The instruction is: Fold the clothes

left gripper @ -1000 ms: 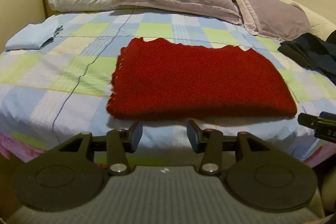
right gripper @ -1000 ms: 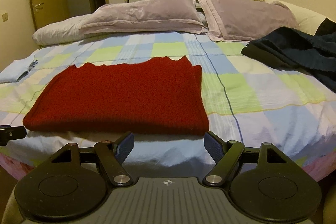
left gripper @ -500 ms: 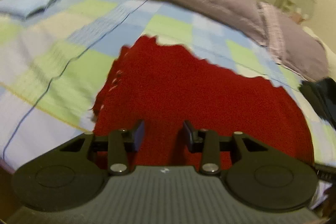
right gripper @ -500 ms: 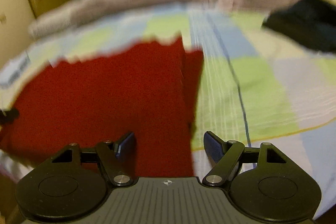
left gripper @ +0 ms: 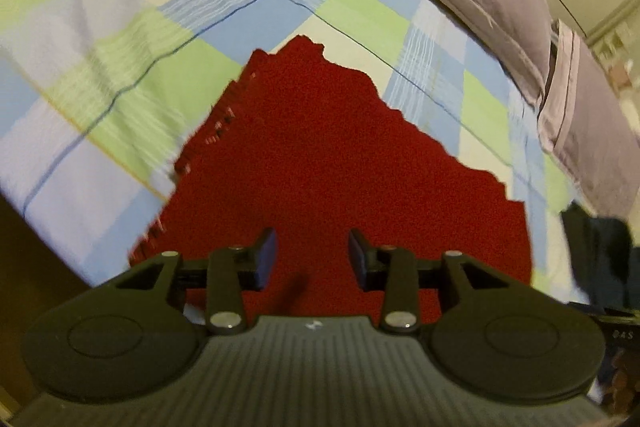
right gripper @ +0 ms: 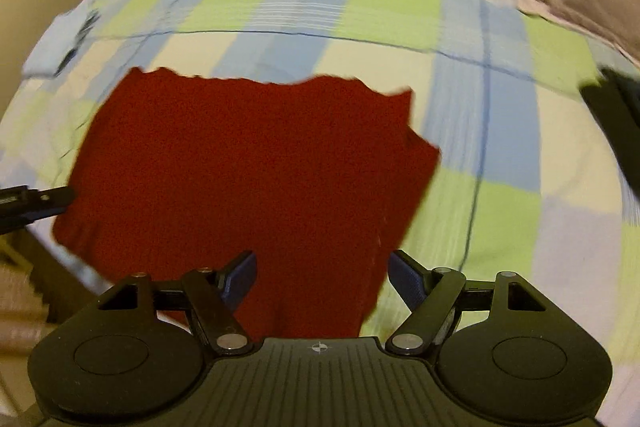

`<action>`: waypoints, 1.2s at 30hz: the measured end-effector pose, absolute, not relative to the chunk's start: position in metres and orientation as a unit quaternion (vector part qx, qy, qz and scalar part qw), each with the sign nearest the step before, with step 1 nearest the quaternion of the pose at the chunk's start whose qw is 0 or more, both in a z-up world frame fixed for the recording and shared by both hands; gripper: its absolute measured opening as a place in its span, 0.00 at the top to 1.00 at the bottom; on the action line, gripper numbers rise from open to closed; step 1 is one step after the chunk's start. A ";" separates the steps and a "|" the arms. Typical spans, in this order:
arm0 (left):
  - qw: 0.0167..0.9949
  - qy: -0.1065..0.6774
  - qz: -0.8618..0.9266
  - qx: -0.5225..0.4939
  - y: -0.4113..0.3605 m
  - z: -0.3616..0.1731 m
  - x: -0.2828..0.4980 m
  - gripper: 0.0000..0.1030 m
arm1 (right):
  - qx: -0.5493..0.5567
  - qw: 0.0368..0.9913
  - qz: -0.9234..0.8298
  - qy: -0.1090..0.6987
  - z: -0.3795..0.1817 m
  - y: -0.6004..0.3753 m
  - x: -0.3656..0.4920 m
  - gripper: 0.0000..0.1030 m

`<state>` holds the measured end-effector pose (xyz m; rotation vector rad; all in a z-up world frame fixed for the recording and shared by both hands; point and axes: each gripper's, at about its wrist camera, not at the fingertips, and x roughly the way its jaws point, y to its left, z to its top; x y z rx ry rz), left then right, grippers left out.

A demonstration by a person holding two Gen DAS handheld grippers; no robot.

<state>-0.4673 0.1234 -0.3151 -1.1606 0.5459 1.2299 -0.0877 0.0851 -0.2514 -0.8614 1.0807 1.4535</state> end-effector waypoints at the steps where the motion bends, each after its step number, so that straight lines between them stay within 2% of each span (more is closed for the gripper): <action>1: 0.628 0.230 0.540 -0.511 0.119 -0.313 -0.464 0.66 | -0.370 0.526 0.619 0.450 -0.250 0.090 -0.085 0.26; 7: 0.559 0.156 0.616 -0.533 0.069 -0.307 -0.428 0.66 | -0.405 0.431 0.682 0.430 -0.265 0.111 -0.054 0.26; 12: 0.470 0.088 0.667 -0.571 0.007 -0.311 -0.366 0.65 | -0.427 0.353 0.731 0.398 -0.265 0.106 0.001 0.26; 19: 0.413 0.005 0.662 -0.625 -0.049 -0.339 -0.294 0.63 | -0.408 0.285 0.749 0.437 -0.299 0.103 0.078 0.26; 26: 0.367 -0.101 0.643 -0.665 -0.078 -0.388 -0.247 0.63 | -0.344 0.268 0.725 0.533 -0.353 0.138 0.134 0.27; 30: 0.348 -0.137 0.648 -0.663 -0.081 -0.405 -0.236 0.63 | -0.333 0.278 0.712 0.552 -0.356 0.146 0.161 0.27; 36: 0.335 -0.230 0.644 -0.649 -0.082 -0.414 -0.238 0.64 | -0.291 0.263 0.708 0.587 -0.362 0.176 0.176 0.27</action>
